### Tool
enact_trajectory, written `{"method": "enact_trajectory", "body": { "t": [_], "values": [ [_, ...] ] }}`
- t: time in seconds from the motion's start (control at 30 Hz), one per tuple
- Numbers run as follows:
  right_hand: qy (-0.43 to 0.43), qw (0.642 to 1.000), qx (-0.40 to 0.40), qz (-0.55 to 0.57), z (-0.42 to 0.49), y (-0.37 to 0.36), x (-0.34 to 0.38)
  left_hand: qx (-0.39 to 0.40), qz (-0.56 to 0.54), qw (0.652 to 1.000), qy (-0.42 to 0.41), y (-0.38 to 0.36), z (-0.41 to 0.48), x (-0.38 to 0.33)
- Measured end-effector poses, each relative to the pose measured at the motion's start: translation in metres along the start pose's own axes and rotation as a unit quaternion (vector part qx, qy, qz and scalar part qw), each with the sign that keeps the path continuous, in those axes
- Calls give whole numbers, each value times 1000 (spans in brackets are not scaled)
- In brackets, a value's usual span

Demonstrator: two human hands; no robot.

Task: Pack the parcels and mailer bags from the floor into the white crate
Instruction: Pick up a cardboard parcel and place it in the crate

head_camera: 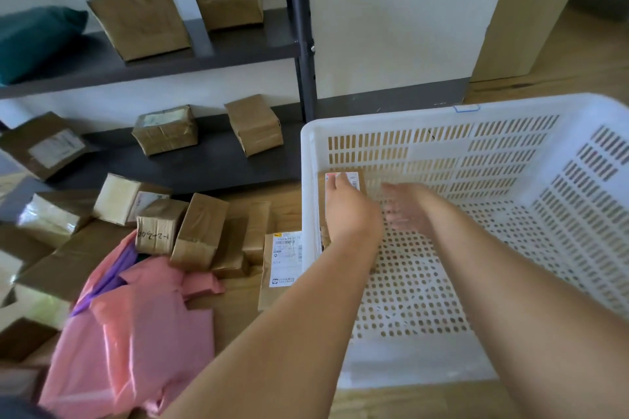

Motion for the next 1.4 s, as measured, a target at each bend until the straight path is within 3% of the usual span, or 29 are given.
{"method": "enact_trajectory", "body": {
  "t": [0.1,0.2,0.37,0.47,0.57,0.67,0.8,0.97,1.4],
  "values": [
    [51,998,-31,29,-33,-1,33,-36,-44,996,-75,50,-2,-21],
    [97,990,-60,79,-68,-12,60,-105,-20,986,-127,105,1,-18],
    [214,970,-92,65,-138,-55,83,-182,45,968,-165,186,5,27],
    [250,963,-72,61,-175,-90,81,-184,75,968,-154,215,10,67],
    [256,965,-43,37,-190,-134,58,-185,90,975,-85,230,21,103],
    [234,971,-41,-4,-181,-170,16,-158,72,983,-63,225,28,122],
    [198,975,-74,-63,-153,-180,-42,-106,128,983,-82,203,36,156],
    [166,974,-100,-115,-123,-194,-95,-23,168,985,-39,162,41,213],
    [146,962,-109,-203,-97,-210,-140,159,207,962,80,63,36,297]
  ]
}}
Point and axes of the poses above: each hand's wrist, its own z-axis towards the middle knuckle, its own y-axis out of the back of the hand, x = y × z, the point moved 9 cm from there along z, towards the middle knuckle, and after that the axes turned 13 degrees about -x, right-handed, at the moved point
